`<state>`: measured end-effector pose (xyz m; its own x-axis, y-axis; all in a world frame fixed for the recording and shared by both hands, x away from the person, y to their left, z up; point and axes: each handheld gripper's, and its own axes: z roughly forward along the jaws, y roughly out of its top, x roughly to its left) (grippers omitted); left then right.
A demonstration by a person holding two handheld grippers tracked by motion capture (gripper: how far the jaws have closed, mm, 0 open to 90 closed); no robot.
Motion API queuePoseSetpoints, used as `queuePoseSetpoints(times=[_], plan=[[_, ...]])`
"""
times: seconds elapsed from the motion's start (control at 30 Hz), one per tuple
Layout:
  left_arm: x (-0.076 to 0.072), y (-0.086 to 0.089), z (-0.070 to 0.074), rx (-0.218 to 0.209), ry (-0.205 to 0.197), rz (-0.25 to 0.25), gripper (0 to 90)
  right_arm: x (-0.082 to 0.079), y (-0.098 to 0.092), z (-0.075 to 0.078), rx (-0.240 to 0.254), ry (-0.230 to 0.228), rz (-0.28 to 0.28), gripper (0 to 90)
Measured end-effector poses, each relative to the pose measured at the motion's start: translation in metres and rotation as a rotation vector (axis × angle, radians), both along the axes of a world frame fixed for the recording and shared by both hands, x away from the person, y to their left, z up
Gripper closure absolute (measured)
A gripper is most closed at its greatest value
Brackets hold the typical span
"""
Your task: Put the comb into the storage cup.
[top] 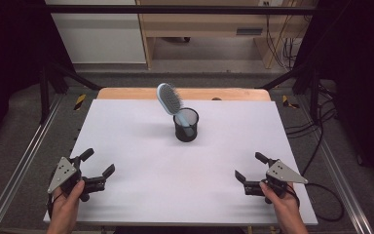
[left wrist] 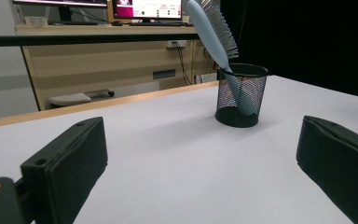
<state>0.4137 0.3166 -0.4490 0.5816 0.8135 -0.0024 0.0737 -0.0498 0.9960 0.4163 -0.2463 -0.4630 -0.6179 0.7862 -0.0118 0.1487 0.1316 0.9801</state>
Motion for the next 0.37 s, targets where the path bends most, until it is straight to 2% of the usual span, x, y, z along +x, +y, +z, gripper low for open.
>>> queuePoseSetpoints(times=[0.13, 0.2, 0.37], plan=[[-0.0038, -0.0036, 0.0006, 0.008, -0.008, -0.011, 1.8, 0.0023, 0.0048, -0.001, -0.005, 0.013, 0.008, 2.5], [-0.0058, -0.0056, 0.0003, 0.026, -0.012, -0.014, 1.8, 0.0027, 0.0064, -0.0011, -0.003, 0.023, 0.012, 2.5], [-0.0074, -0.0064, 0.0017, 0.019, -0.016, -0.01, 1.8, 0.0031, 0.0096, -0.0002, -0.003, 0.033, 0.004, 2.5]])
